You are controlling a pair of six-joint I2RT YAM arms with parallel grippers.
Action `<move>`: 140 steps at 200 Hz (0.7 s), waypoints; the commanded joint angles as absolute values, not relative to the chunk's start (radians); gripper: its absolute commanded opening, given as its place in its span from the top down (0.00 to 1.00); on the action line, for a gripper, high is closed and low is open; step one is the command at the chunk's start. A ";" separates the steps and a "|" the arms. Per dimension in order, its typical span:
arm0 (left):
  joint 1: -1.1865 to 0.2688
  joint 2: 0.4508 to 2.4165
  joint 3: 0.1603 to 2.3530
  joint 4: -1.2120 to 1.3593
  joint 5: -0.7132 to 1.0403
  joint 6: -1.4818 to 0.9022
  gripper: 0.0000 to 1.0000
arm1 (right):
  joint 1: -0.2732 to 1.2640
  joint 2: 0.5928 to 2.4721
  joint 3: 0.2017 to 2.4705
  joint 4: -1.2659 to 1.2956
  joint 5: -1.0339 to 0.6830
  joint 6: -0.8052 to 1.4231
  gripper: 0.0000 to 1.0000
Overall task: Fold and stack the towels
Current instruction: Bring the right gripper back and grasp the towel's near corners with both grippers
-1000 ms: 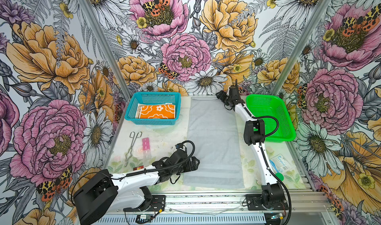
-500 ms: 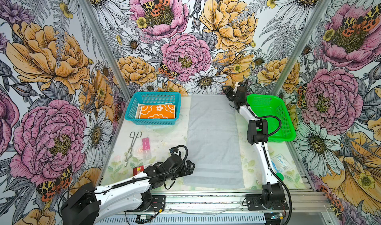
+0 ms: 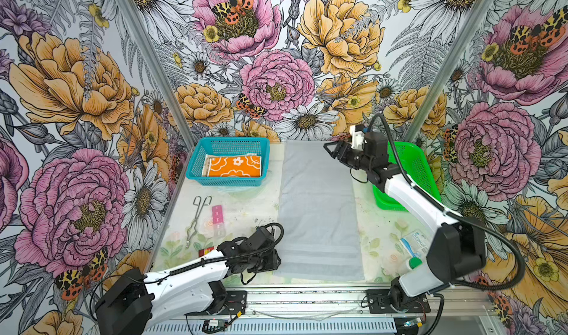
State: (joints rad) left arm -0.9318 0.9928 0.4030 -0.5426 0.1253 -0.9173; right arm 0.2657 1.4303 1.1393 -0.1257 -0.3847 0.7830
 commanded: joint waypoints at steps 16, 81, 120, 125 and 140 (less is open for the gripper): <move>-0.999 0.978 0.424 -0.614 0.140 -0.920 0.51 | 0.297 1.133 0.761 -0.484 -0.268 0.769 0.26; -1.094 0.929 0.398 -0.715 0.048 -0.992 0.53 | 0.638 0.506 0.445 -0.899 -0.066 1.114 0.32; -1.097 1.017 0.425 -0.661 0.045 -0.965 0.58 | 0.843 0.399 0.421 -1.033 0.053 1.267 0.36; -1.097 1.035 0.430 -0.656 0.044 -0.962 0.59 | 0.861 0.408 0.420 -1.036 0.065 1.277 0.36; -1.097 1.081 0.446 -0.639 0.041 -0.951 0.60 | 0.905 0.457 0.419 -1.042 0.096 1.302 0.36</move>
State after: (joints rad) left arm -1.0893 1.0172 0.4301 -0.6743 0.0731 -0.9688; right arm 0.8467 0.4118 0.4259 -0.9710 -0.0128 1.1954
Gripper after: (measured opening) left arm 0.404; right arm 0.644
